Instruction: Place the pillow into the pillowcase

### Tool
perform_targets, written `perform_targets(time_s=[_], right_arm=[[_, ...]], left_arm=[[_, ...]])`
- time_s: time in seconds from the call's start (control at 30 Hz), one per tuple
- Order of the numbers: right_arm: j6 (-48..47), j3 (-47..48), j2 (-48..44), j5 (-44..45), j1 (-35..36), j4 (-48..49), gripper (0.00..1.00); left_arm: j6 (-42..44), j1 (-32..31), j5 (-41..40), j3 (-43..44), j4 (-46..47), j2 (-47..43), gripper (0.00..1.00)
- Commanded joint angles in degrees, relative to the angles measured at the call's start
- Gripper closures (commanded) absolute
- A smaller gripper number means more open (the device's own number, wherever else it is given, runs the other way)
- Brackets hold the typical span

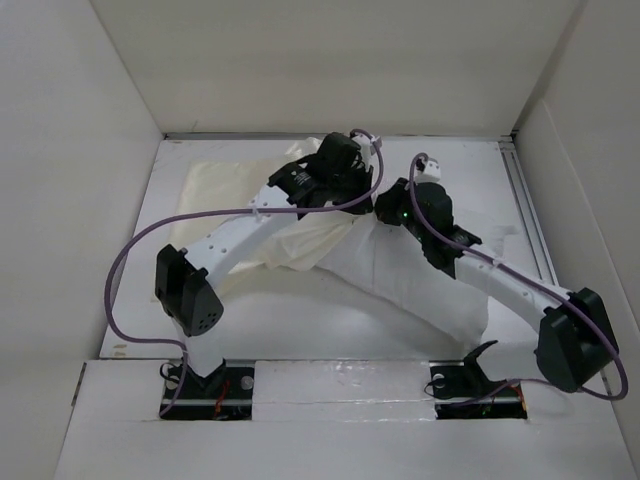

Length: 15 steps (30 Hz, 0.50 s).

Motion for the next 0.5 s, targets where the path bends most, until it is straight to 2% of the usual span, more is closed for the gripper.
perform_targets(time_s=[0.0,0.1,0.17,0.3,0.43,0.47], right_arm=[[4.8,-4.4,-5.0,8.9,-0.2,14.3,1.0],[4.8,-6.7,-5.8,8.3,-0.2,15.9,1.0],[3.5,-6.7,-4.9,4.3,0.5,16.4,1.0],[2.3,-7.4,0.5,1.8,3.2,15.1,1.0],[2.3,-11.9,6.9,-2.7,6.2,18.1,0.99],[1.5,-13.3,7.5,-6.2,7.5,20.9,0.86]], left_arm=[[-0.3,-1.7,6.7,-5.2,3.4,-0.1,1.0],[-0.3,-1.7,3.9,-10.9,5.0,3.1,1.0],[-1.4,0.2,2.2,-14.4,6.4,5.5,1.0],[-4.1,3.5,1.0,-19.2,10.8,6.7,1.0],[-7.3,6.2,-5.5,-20.0,10.1,5.7,1.0],[-8.5,6.7,-8.5,-20.0,9.5,5.1,1.0]])
